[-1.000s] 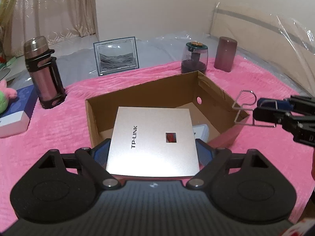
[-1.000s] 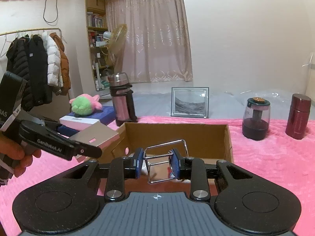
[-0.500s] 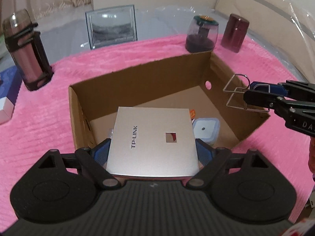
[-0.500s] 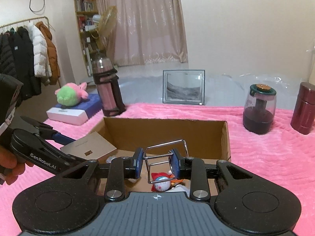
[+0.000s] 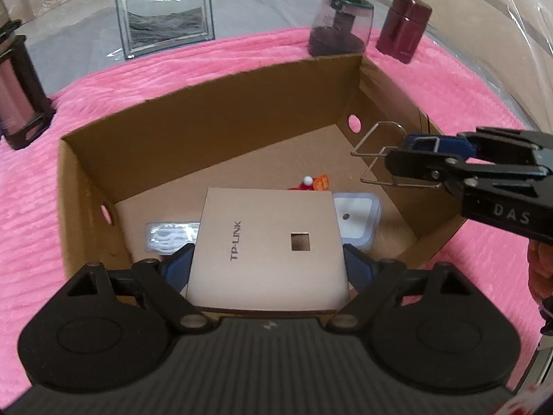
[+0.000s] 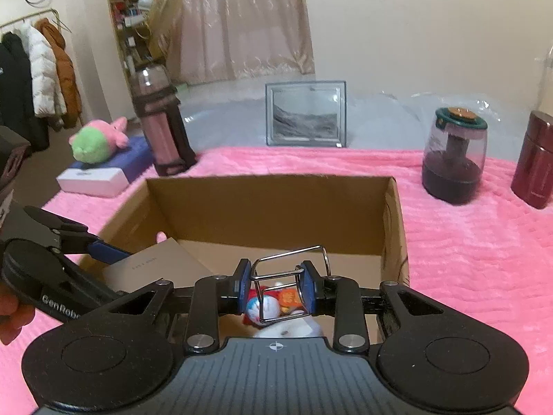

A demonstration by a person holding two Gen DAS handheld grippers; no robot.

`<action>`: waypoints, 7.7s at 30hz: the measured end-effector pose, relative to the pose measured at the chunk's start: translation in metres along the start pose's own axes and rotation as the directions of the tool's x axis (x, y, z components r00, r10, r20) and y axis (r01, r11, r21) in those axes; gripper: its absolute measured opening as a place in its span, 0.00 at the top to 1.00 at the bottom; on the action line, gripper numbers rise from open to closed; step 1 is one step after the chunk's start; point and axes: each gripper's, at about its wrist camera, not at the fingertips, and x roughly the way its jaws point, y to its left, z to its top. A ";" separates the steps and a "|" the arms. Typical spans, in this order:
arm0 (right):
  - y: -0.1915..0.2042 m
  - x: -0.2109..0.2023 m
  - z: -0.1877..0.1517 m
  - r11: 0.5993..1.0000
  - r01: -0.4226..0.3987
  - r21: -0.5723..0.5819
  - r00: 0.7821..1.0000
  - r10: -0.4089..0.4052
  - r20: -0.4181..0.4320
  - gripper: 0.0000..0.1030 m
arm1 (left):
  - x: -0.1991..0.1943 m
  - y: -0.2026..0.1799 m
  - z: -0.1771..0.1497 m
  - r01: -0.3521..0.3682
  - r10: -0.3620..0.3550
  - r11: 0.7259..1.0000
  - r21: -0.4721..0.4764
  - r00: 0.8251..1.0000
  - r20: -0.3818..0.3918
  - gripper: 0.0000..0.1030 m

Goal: Organize rigid objects
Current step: 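Carry the router panel and wire puzzle over the cardboard box, then open both grippers to drop the router panel and wire puzzle in the box, then move both grippers back toward the remaining items, then reach the left gripper to the white remote while the right gripper grasps the pill bottle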

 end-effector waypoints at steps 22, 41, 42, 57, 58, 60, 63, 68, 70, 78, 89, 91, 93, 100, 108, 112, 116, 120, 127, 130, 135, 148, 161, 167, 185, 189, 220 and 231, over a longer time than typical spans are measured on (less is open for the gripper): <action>-0.012 0.037 -0.003 0.999 0.050 0.000 0.989 -0.049 -0.140 0.74 | 0.041 -0.016 0.013 -0.064 0.065 0.997 0.052 0.998 -0.018 0.17; -0.011 0.050 -0.004 0.998 0.063 -0.008 0.981 -0.064 -0.185 0.74 | 0.052 -0.024 0.013 -0.087 0.089 0.993 0.079 0.996 -0.027 0.17; -0.011 0.050 -0.004 0.998 0.063 -0.009 0.981 -0.063 -0.186 0.74 | 0.052 -0.024 0.013 -0.089 0.092 0.992 0.084 0.995 -0.026 0.17; -0.010 0.055 -0.006 0.997 0.068 -0.021 0.978 -0.071 -0.197 0.74 | 0.057 -0.025 0.011 -0.116 0.120 0.987 0.115 0.992 -0.031 0.17; -0.010 0.055 -0.006 0.997 0.068 -0.020 0.978 -0.071 -0.197 0.74 | 0.057 -0.025 0.011 -0.119 0.123 0.986 0.114 0.992 -0.031 0.17; -0.010 0.055 -0.006 0.997 0.068 -0.021 0.978 -0.071 -0.197 0.74 | 0.058 -0.025 0.011 -0.120 0.125 0.986 0.116 0.992 -0.032 0.17; -0.010 0.056 -0.006 0.998 0.067 -0.023 0.978 -0.070 -0.198 0.74 | 0.057 -0.024 0.010 -0.124 0.128 0.986 0.115 0.991 -0.029 0.17; -0.009 0.056 -0.006 0.997 0.067 -0.026 0.977 -0.071 -0.199 0.74 | 0.055 -0.024 0.009 -0.138 0.141 0.983 0.119 0.990 -0.020 0.16; -0.009 0.057 -0.007 0.997 0.067 -0.028 0.977 -0.071 -0.200 0.74 | 0.053 -0.023 0.009 -0.137 0.140 0.983 0.119 0.990 -0.014 0.16; -0.009 0.056 -0.007 0.997 0.068 -0.031 0.977 -0.073 -0.202 0.74 | 0.045 -0.018 0.008 -0.141 0.142 0.983 0.118 0.990 -0.002 0.16; -0.008 0.055 -0.007 0.997 0.070 -0.035 0.976 -0.076 -0.202 0.74 | 0.037 -0.011 0.005 -0.145 0.144 0.984 0.107 0.989 0.014 0.16; -0.009 0.054 -0.007 0.997 0.073 -0.035 0.977 -0.078 -0.198 0.74 | 0.036 -0.010 0.004 -0.146 0.145 0.984 0.105 0.989 0.016 0.16; -0.009 0.054 -0.007 0.996 0.075 -0.038 0.977 -0.081 -0.197 0.74 | 0.035 -0.010 0.004 -0.144 0.143 0.984 0.102 0.990 0.017 0.16; -0.009 0.052 -0.006 0.996 0.075 -0.038 0.977 -0.081 -0.196 0.74 | 0.028 -0.009 0.003 -0.145 0.141 0.985 0.092 0.989 0.041 0.16; -0.006 0.038 -0.005 0.997 0.070 -0.031 0.983 -0.074 -0.166 0.74 | 0.007 -0.011 -0.003 -0.150 0.142 0.985 0.079 0.984 0.106 0.16; 0.001 0.021 -0.004 0.997 0.063 -0.036 0.988 -0.068 -0.138 0.74 | -0.014 -0.012 -0.011 -0.149 0.138 0.987 0.059 0.978 0.154 0.16; 0.014 -0.005 -0.002 0.996 0.065 -0.057 0.993 -0.070 -0.095 0.74 | -0.043 -0.014 -0.021 -0.150 0.138 0.988 0.037 0.966 0.219 0.15; 0.029 -0.034 -0.003 0.995 0.066 -0.080 0.996 -0.070 -0.048 0.74 | -0.075 -0.016 -0.039 -0.139 0.129 0.990 0.013 0.948 0.290 0.14; 0.057 -0.083 -0.017 0.995 0.056 -0.084 0.998 -0.054 0.022 0.64 | -0.127 -0.024 -0.082 -0.173 0.164 0.985 -0.014 0.899 0.405 0.10; 0.065 -0.102 -0.029 0.996 0.051 -0.080 0.997 -0.047 0.056 0.44 | -0.149 -0.028 -0.108 -0.186 0.183 0.982 -0.040 0.870 0.458 0.09; 0.074 -0.131 -0.055 0.997 0.039 -0.070 0.995 -0.033 0.093 0.35 | -0.173 -0.034 -0.156 -0.201 0.216 0.976 -0.085 0.831 0.513 0.09; 0.091 -0.166 -0.156 0.999 0.045 -0.010 0.994 -0.044 0.104 0.27 | -0.189 -0.051 -0.252 -0.169 0.263 0.960 -0.223 0.816 0.515 0.08; 0.090 -0.159 -0.212 0.999 0.040 -0.012 0.997 -0.039 0.069 0.27 | -0.155 -0.059 -0.295 -0.213 0.268 0.962 -0.169 0.844 0.464 0.08; 0.093 -0.148 -0.218 0.999 0.038 -0.035 0.998 -0.035 0.059 0.27 | -0.136 -0.051 -0.299 -0.229 0.267 0.963 -0.141 0.870 0.414 0.09; 0.079 -0.096 -0.222 0.996 -0.017 -0.088 1.000 0.019 0.024 0.27 | -0.083 -0.015 -0.286 -0.178 0.157 0.984 0.032 0.930 0.332 0.10; 0.074 -0.080 -0.220 0.993 -0.035 -0.111 0.999 0.036 0.010 0.27 | -0.069 -0.006 -0.280 -0.170 0.137 0.982 0.084 0.941 0.308 0.11; 0.072 -0.049 -0.218 0.986 -0.068 -0.151 0.996 0.059 -0.063 0.72 | -0.011 0.032 -0.233 -0.026 -0.021 0.947 0.319 0.989 0.145 0.26; 0.070 -0.061 -0.222 0.994 -0.058 -0.094 0.997 0.053 -0.053 0.72 | -0.011 0.026 -0.233 0.021 -0.038 0.979 0.203 0.996 0.082 0.60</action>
